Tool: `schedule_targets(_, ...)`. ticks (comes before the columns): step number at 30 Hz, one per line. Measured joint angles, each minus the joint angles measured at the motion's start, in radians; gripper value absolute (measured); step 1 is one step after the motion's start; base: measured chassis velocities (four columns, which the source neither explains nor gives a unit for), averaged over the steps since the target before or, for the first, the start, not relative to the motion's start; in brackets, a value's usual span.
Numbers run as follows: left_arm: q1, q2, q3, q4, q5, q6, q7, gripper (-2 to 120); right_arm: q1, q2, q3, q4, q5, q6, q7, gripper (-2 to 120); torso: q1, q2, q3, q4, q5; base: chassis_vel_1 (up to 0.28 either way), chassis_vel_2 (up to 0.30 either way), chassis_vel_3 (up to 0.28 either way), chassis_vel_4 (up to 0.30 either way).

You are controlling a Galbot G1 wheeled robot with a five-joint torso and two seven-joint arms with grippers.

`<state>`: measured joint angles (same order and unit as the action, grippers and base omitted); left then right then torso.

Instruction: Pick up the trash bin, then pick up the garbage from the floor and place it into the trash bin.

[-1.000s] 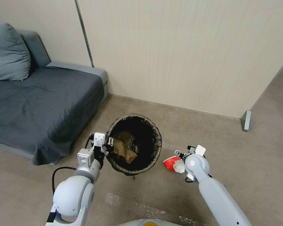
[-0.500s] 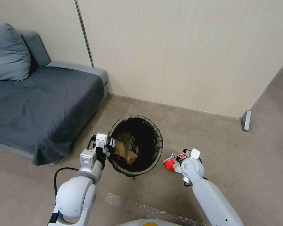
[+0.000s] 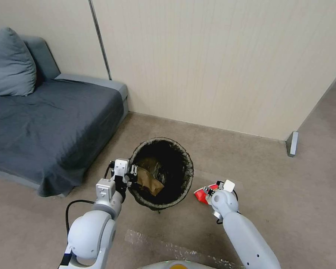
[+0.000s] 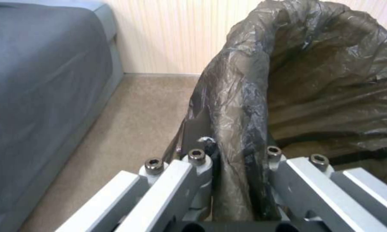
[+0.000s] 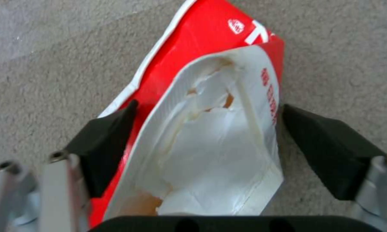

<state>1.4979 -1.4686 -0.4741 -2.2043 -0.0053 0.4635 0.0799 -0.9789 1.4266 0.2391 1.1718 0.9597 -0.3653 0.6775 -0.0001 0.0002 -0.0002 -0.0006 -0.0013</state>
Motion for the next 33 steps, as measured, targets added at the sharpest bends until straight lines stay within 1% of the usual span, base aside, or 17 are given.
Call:
schedule_targets(2, 0.000, 0.000, 0.000, 0.000, 0.000, 0.000, 0.000, 5, 0.000, 0.000, 0.000, 0.000, -0.001, 0.000, 0.000, 81, 0.000, 0.000, 0.000, 0.0000, 0.0000, 0.000, 0.000, 0.000, 0.000)
schedule_targets(4, -0.001, 0.001, -0.002, 0.002, 0.000, -0.001, 0.001, 5, -0.002, 0.004, 0.002, -0.002, -0.007, 0.004, -0.005, 73, 0.000, 0.000, 0.000, -0.0002, -0.0002, 0.000, 0.000, 0.000, 0.000)
schedule_targets(5, -0.001, 0.001, -0.002, 0.002, 0.000, -0.001, 0.001, 5, -0.002, 0.004, 0.002, -0.002, -0.007, 0.004, -0.005, 73, 0.000, 0.000, 0.000, -0.0002, -0.0002, 0.000, 0.000, 0.000, 0.000)
schedule_targets(9, 0.000, 0.003, -0.003, 0.005, -0.001, -0.004, 0.002, 5, -0.011, 0.004, 0.003, 0.006, -0.019, 0.008, -0.012, 61, 0.000, 0.000, 0.000, -0.0001, 0.0006, 0.000, 0.000, 0.000, 0.000)
schedule_targets(10, 0.000, 0.003, -0.003, 0.005, -0.001, -0.004, 0.002, 5, -0.011, 0.004, 0.003, 0.006, -0.019, 0.008, -0.012, 61, 0.000, 0.000, 0.000, -0.0001, 0.0006, 0.000, 0.000, 0.000, 0.000)
schedule_targets(12, 0.001, 0.004, -0.004, 0.008, -0.001, -0.006, 0.003, 5, -0.019, 0.002, 0.003, 0.015, -0.027, 0.011, -0.019, 55, 0.000, 0.000, 0.000, 0.0002, 0.0009, 0.000, 0.000, 0.000, 0.000)
schedule_targets(13, 0.001, 0.004, -0.004, 0.008, -0.001, -0.006, 0.003, 5, -0.019, 0.002, 0.003, 0.015, -0.027, 0.011, -0.019, 55, 0.000, 0.000, 0.000, 0.0002, 0.0009, 0.000, 0.000, 0.000, 0.000)
schedule_targets(14, 0.001, 0.004, -0.004, 0.009, -0.002, -0.008, 0.003, 5, -0.024, 0.000, 0.003, 0.022, -0.028, 0.011, -0.022, 52, 0.000, 0.000, 0.000, 0.0003, 0.0011, 0.000, 0.000, 0.000, 0.000)
schedule_targets(16, 0.002, 0.004, -0.004, 0.010, -0.002, -0.012, 0.003, 5, -0.034, -0.004, 0.002, 0.036, -0.030, 0.011, -0.030, 46, 0.000, 0.000, 0.000, 0.0011, 0.0021, 0.000, 0.000, 0.000, 0.000)
schedule_targets(17, 0.002, 0.004, -0.004, 0.010, -0.002, -0.012, 0.003, 5, -0.034, -0.004, 0.002, 0.036, -0.030, 0.011, -0.030, 46, 0.000, 0.000, 0.000, 0.0011, 0.0021, 0.000, 0.000, 0.000, 0.000)
schedule_targets(19, 0.002, 0.005, -0.005, 0.013, -0.001, -0.017, 0.004, 5, -0.043, -0.007, 0.000, 0.047, -0.042, 0.013, -0.038, 38, 0.000, 0.000, 0.000, 0.0015, 0.0024, 0.000, 0.000, 0.000, 0.000)
schedule_targets(20, 0.002, 0.005, -0.005, 0.013, -0.001, -0.017, 0.004, 5, -0.043, -0.007, 0.000, 0.047, -0.042, 0.013, -0.038, 38, 0.000, 0.000, 0.000, 0.0015, 0.0024, 0.000, 0.000, 0.000, 0.000)
schedule_targets(22, 0.003, 0.006, -0.004, 0.013, -0.001, -0.018, 0.004, 5, -0.052, -0.011, 0.000, 0.057, -0.062, 0.018, -0.047, 30, 0.000, 0.000, 0.000, 0.0015, 0.0023, 0.000, 0.000, 0.000, 0.000)
schedule_targets(23, 0.003, 0.006, -0.004, 0.013, -0.001, -0.018, 0.004, 5, -0.052, -0.011, 0.000, 0.057, -0.062, 0.018, -0.047, 30, 0.000, 0.000, 0.000, 0.0015, 0.0023, 0.000, 0.000, 0.000, 0.000)
schedule_targets(26, 0.005, 0.005, -0.003, 0.013, 0.000, -0.019, 0.004, 5, -0.068, -0.025, -0.001, 0.084, -0.121, 0.033, -0.076, 19, 0.000, 0.000, 0.000, 0.0011, 0.0023, 0.000, 0.000, 0.000, 0.000)
schedule_targets(27, 0.005, 0.005, -0.003, 0.013, 0.000, -0.019, 0.004, 5, -0.068, -0.025, -0.001, 0.084, -0.121, 0.033, -0.076, 19, 0.000, 0.000, 0.000, 0.0011, 0.0023, 0.000, 0.000, 0.000, 0.000)
schedule_targets(33, 0.008, 0.003, 0.002, 0.004, 0.001, -0.020, 0.004, 5, -0.106, -0.065, 0.010, 0.170, -0.188, 0.050, -0.128, 3, 0.000, 0.000, 0.000, 0.0007, 0.0018, 0.000, 0.000, 0.000, 0.000)
